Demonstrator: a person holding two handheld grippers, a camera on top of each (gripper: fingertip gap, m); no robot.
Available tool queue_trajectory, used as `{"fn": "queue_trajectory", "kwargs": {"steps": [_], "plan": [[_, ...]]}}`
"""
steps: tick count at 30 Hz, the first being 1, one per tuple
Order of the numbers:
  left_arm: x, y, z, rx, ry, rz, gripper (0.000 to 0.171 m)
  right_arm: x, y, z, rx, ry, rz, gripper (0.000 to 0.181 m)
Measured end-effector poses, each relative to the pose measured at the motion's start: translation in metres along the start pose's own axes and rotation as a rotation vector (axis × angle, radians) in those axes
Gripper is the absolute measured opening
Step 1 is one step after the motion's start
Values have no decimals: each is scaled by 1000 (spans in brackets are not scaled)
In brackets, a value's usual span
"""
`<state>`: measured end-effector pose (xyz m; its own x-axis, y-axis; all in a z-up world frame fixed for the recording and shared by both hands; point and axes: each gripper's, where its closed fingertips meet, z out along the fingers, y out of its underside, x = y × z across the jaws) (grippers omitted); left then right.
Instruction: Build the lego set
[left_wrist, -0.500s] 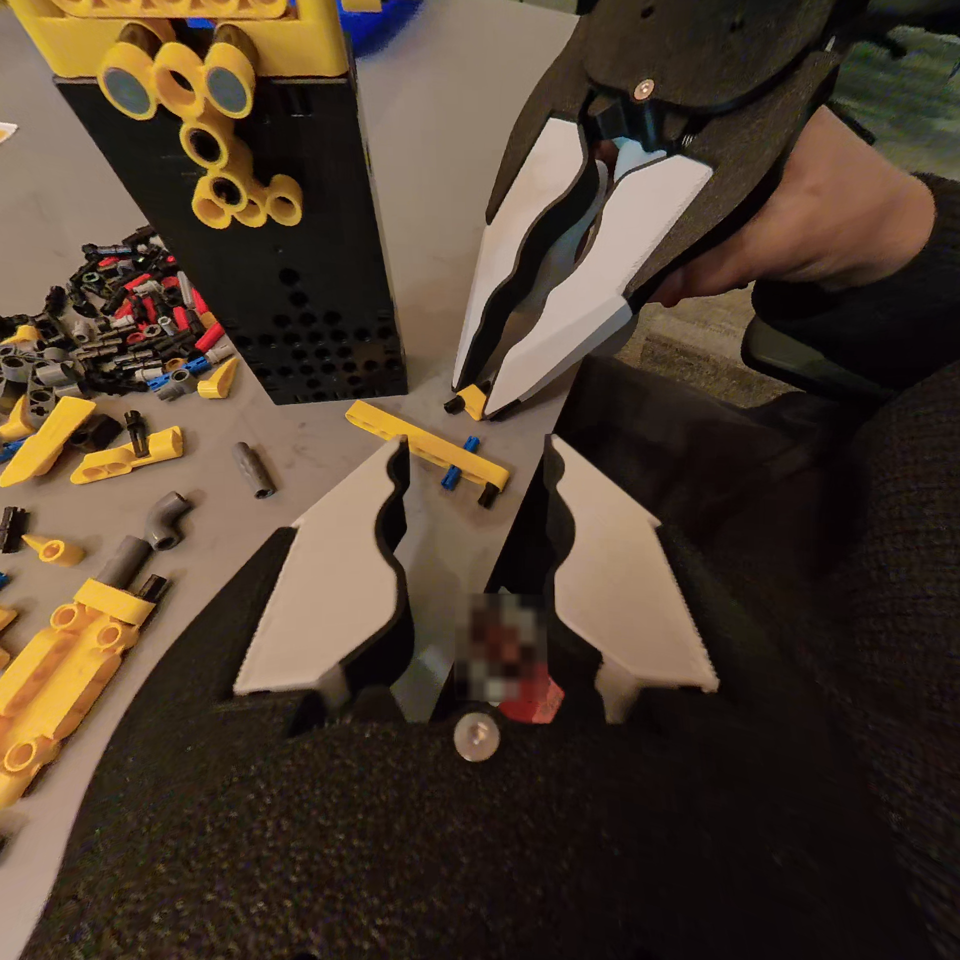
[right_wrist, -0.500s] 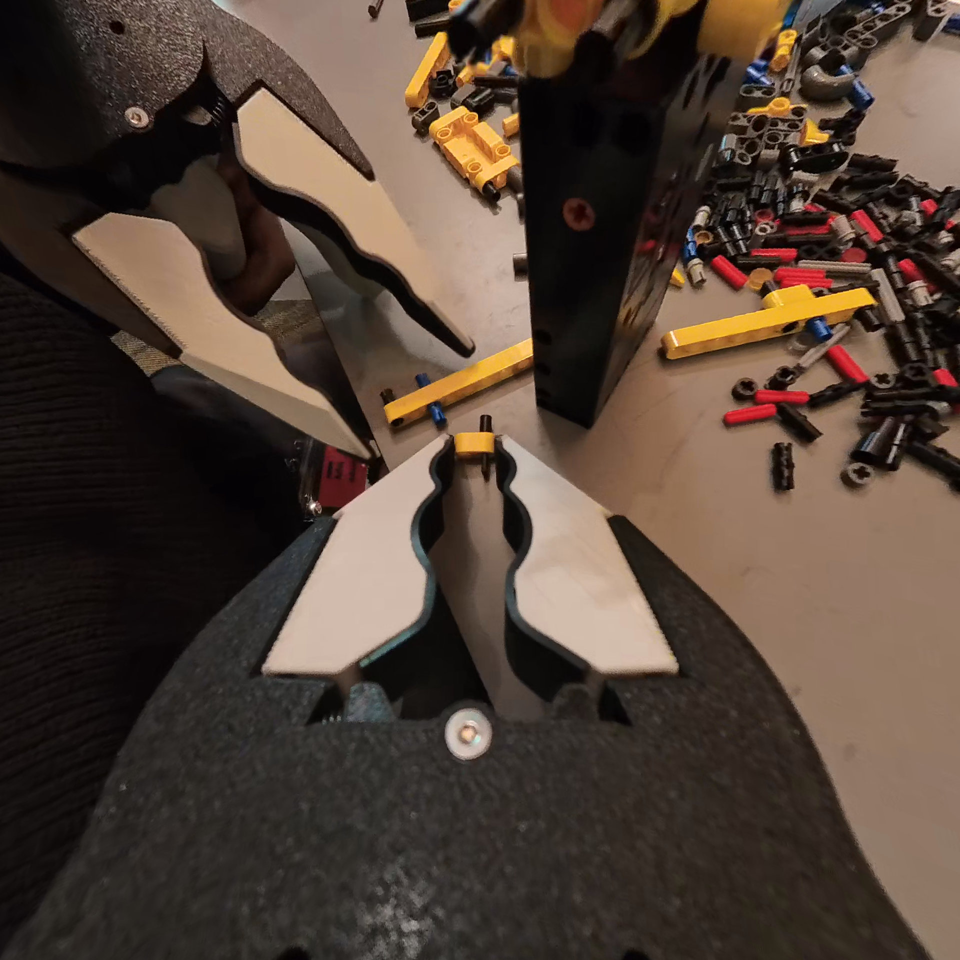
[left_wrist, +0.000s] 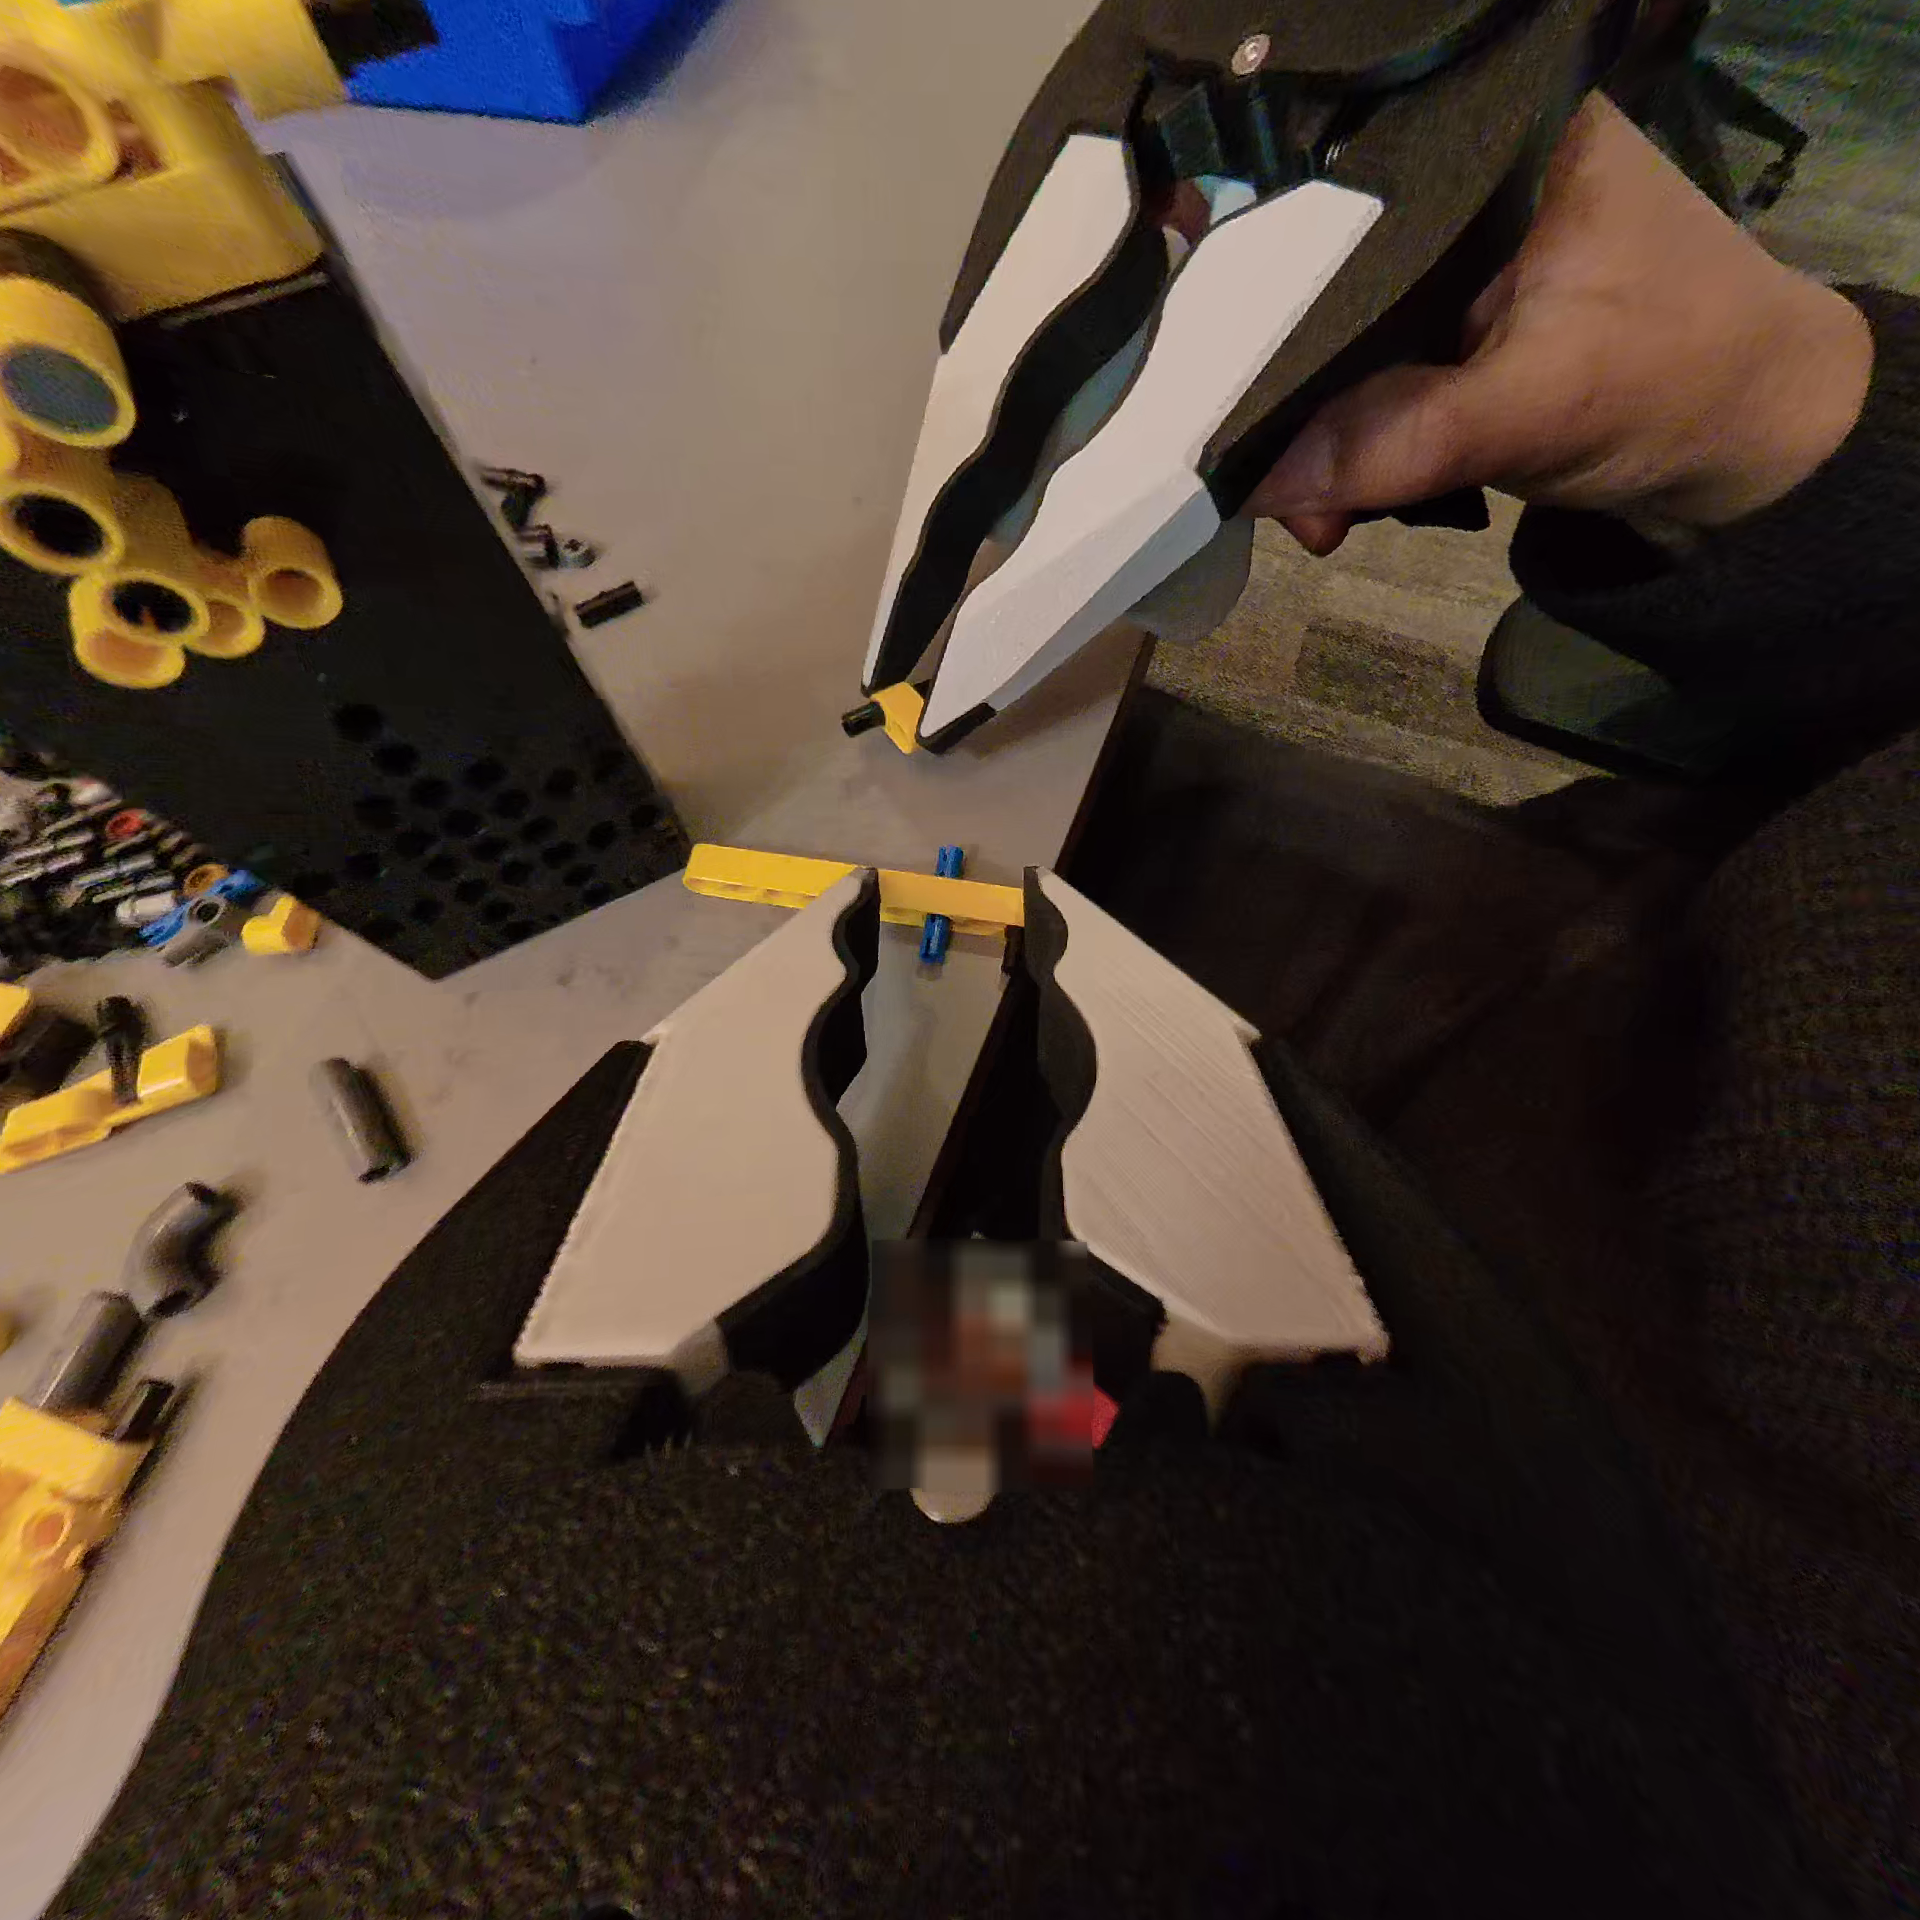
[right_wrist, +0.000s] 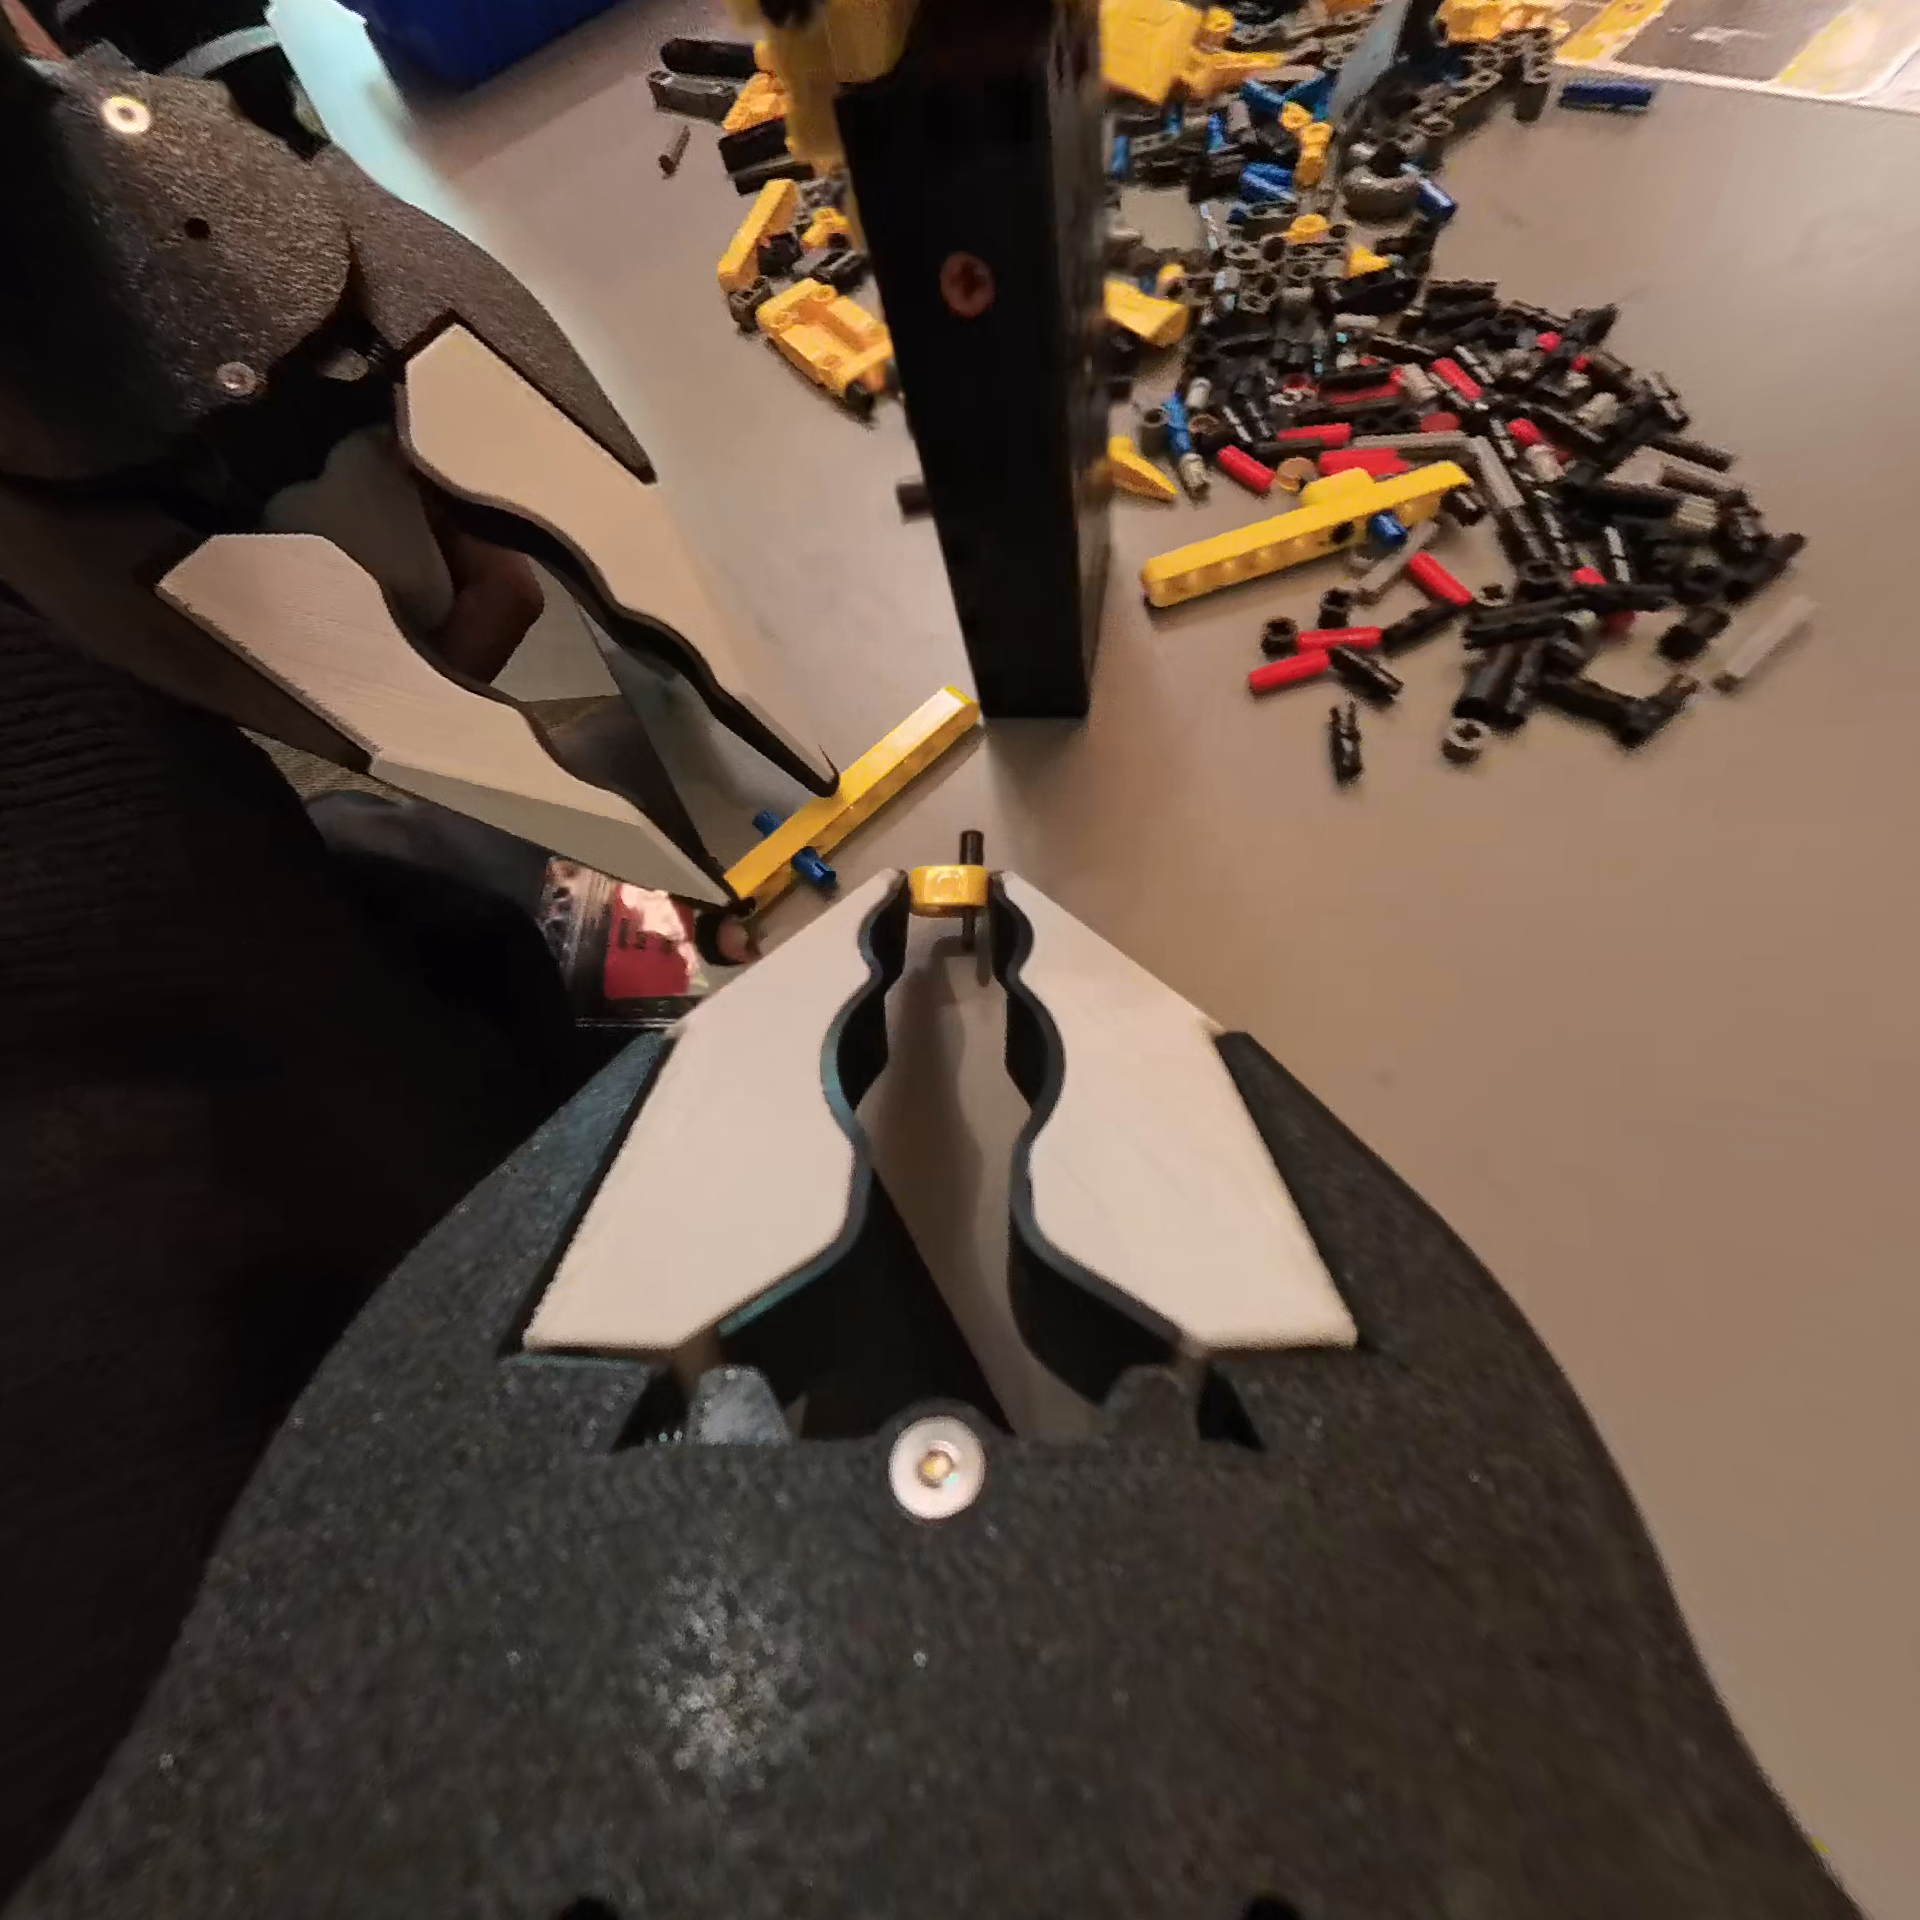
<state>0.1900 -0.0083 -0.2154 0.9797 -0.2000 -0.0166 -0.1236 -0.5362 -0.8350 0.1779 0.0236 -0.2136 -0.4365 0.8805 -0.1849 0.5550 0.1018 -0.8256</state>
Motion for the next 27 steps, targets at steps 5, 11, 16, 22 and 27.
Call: {"fn": "queue_trajectory", "kwargs": {"steps": [5,11,16,22,27], "plan": [[3,-12,19,-20,-9,9,27,8,3,-13,34,2,41,15],[6,-23,38,-84,0,61,30,22,6,-28,31,58,49,15],[6,-25,42,-69,-34,73,39,26,2,-45,82,40,81,15],[-1,-20,31,-39,-60,-7,40,23,6,-42,82,11,94,16],[-8,-21,29,-45,-78,0,41,23,11,-37,58,22,82,15]]}}
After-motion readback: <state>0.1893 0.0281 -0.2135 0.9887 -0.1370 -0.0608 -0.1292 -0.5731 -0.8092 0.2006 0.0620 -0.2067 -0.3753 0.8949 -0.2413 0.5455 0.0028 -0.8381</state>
